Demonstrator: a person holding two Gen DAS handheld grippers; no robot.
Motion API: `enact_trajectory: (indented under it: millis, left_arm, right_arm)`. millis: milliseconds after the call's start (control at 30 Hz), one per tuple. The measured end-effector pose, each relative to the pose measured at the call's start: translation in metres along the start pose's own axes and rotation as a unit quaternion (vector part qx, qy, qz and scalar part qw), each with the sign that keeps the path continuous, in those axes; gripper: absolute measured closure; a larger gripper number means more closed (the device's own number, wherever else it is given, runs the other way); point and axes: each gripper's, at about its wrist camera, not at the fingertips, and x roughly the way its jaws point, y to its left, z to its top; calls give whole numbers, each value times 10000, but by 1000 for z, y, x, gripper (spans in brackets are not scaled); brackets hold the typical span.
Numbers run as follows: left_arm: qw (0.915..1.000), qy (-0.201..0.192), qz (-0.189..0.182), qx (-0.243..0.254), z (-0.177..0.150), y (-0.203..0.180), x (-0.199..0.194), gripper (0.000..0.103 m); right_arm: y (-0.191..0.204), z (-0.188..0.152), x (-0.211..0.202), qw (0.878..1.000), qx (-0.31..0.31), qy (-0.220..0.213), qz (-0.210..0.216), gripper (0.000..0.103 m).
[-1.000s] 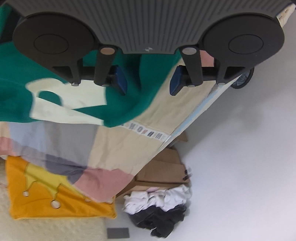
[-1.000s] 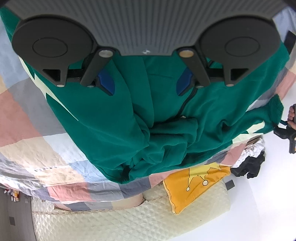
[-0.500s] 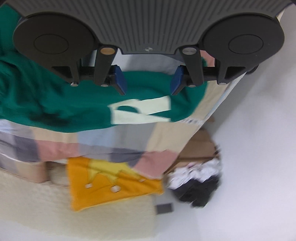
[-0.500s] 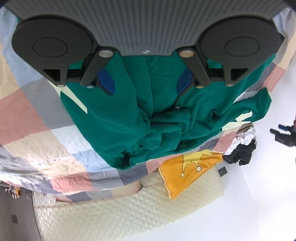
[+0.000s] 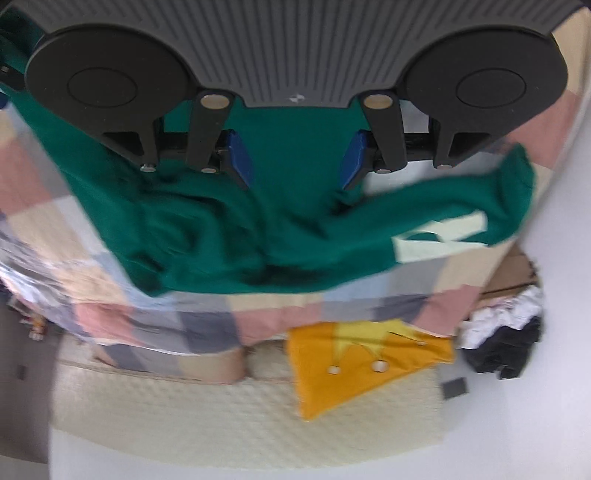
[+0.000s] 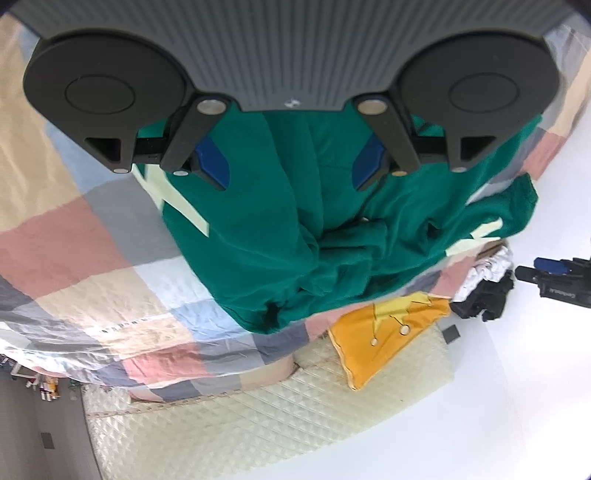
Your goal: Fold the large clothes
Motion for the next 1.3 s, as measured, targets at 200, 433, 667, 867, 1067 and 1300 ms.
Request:
enact_trajectory:
  millis: [200,433,667,867,1067,1300]
  left_arm:
    - [9985,-22,-530,-141,-31,-57,-10,45]
    - [9956,2,-929,-117,-57,-115,-13,45]
    - [9937,56,-1046,-399,-95,-142,4,45]
    - [9926,-62,-1051,-605,-124,-136,23,45]
    - [9905,-14,-1168,-730,-138,-114,32,45]
    - [9846,84,-1327,-1139,-147,-93,32,45]
  right_arm:
    - [-1,-4,-9,9995,-92,136,-282,27]
    - [-7,-13,1,9966,15,581,-579,27]
    - [-22,-19,5,9941,430,820,-559,28]
    - [-22,-29,20,9892,374,1289,-588,29]
    - [-13,-41,38,9807,51,1793,-774,51]
    - [-22,-25,8,9856,758,972,-1155,88]
